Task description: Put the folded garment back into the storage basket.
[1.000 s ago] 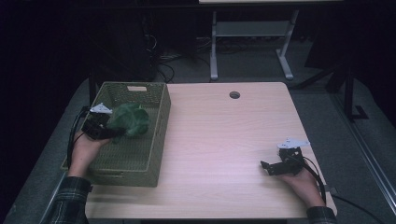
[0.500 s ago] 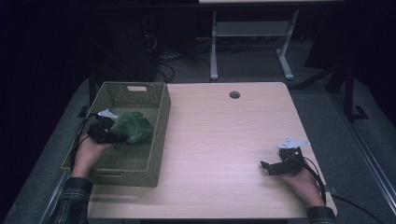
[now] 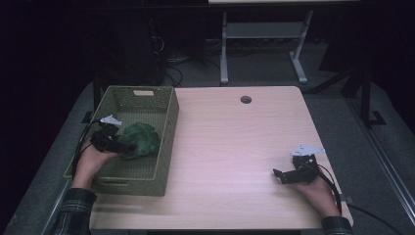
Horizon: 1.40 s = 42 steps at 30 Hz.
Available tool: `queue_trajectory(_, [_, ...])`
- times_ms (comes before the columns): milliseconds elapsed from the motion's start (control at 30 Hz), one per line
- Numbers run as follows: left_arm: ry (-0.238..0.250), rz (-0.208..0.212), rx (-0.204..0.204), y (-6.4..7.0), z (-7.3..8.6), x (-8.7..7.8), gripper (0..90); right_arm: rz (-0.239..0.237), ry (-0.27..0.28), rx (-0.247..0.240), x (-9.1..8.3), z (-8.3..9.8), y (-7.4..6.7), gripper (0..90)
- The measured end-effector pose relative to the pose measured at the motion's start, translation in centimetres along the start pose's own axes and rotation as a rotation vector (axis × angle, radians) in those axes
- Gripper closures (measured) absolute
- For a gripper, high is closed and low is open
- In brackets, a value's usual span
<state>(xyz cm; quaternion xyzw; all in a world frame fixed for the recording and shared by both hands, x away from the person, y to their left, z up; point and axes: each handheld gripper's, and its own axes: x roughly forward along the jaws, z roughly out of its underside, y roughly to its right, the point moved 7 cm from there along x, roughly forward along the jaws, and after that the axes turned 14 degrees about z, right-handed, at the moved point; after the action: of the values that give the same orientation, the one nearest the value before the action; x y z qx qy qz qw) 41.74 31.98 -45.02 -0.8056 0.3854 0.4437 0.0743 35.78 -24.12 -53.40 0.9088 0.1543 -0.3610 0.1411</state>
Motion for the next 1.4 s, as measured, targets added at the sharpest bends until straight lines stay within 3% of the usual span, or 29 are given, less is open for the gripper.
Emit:
queue_trajectory(167, [0.03, 0.003, 0.018, 0.5, -0.5, -0.4, 23.6, 0.0, 0.0, 0.0, 0.0, 0.0, 0.0, 0.0])
queue_trajectory(400, [0.127, 0.009, 0.031, 1.8, -2.5, -1.3, 17.2, 0.0, 0.0, 0.001, 0.0, 0.0, 0.0, 0.0])
queue_trajectory(667, [0.171, 0.055, 0.103, 5.2, -5.6, -1.3, 16.1, 0.001, 0.0, 0.0, 0.0, 0.0, 0.0, 0.0])
queue_trajectory(1000, [0.255, 0.121, 0.164, 9.8, -9.4, -0.4, 15.2, 0.0, 0.0, 0.0, 0.0, 0.0, 0.0, 0.0])
queue_trajectory(1400, [0.269, 0.183, 0.204, 14.8, -12.3, 2.7, 15.2, 0.001, 0.0, 0.0, 0.0, 0.0, 0.0, 0.0])
